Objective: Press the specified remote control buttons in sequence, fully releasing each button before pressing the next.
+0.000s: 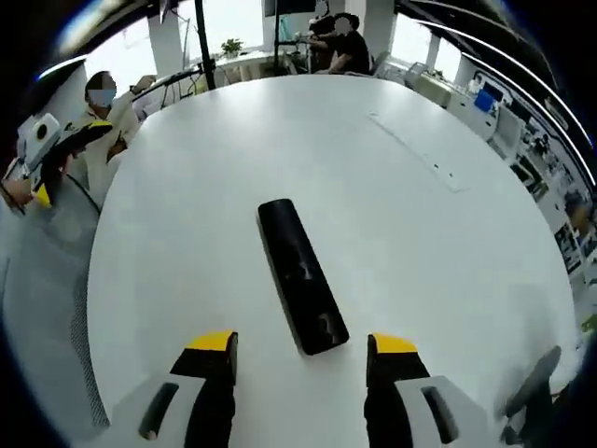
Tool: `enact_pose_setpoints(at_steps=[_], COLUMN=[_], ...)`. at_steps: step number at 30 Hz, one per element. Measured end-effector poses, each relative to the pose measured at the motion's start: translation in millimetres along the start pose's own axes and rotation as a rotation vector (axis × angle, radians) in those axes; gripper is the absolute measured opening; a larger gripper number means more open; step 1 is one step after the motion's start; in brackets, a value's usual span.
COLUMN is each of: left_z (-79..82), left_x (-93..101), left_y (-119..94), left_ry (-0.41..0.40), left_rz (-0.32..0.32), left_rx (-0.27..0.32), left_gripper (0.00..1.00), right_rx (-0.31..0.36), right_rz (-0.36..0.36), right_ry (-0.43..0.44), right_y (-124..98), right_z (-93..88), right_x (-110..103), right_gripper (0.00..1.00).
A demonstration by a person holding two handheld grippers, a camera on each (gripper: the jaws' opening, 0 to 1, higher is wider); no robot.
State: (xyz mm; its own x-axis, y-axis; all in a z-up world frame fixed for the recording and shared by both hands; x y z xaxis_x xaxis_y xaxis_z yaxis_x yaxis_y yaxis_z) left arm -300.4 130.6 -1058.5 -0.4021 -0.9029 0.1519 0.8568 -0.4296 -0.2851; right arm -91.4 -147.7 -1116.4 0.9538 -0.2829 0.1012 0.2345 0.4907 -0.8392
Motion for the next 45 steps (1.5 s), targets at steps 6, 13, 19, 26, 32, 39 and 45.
enact_pose_setpoints(at_steps=[6,13,19,26,32,39,45], left_z=[-0.6,0.9,2.4,5.5,7.2,9.7,12.9], left_x=[0.8,1.6,1.3,-0.8,-1.2,-2.9,-2.5], left_y=[0,-1,-1,-3,-4,-5,-6], left_ry=[0.006,0.008,0.001,-0.013,-0.016,-0.055,-0.066], left_rz=[-0.001,-0.004,-0.009,-0.003,-0.001,0.003,0.000], left_rx=[-0.004,0.003,0.018,0.043,0.055,0.075,0.106], left_gripper=[0.89,0.89,0.89,0.89,0.89,0.90,0.94], right_rx=[0.145,0.390,0.602,0.732,0.760,0.794,0.652], right_rz=[-0.114,-0.248,-0.357,-0.527,-0.620,-0.750,-0.818], right_ry=[0.122,0.278,0.407,0.483,0.524,0.496,0.403], right_y=[-45,-98,-135,-158,-163,-160,-143], right_z=[-12.3,-10.9,-6.7,-10.6,-19.7,-21.7,-20.1], right_x=[-30,-81,-113,-145,-156,-157,-152], right_gripper=[0.61,0.69,0.74,0.81,0.80,0.97,0.99])
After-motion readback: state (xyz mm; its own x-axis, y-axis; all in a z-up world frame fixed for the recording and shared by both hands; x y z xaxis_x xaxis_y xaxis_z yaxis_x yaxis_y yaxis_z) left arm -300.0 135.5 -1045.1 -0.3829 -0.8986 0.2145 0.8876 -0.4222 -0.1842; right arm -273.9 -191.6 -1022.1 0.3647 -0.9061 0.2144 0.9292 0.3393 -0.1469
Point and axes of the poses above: the point that each gripper's makers call its tool centre point, and the gripper's own axes: y roughly forward along the fingers, x roughly to its right, z roughly out of its top, the point moved 5 cm from there along -y, roughly backward along the fingers, and after that the axes turned 8 degrees about -y, right-handed, at the moved point
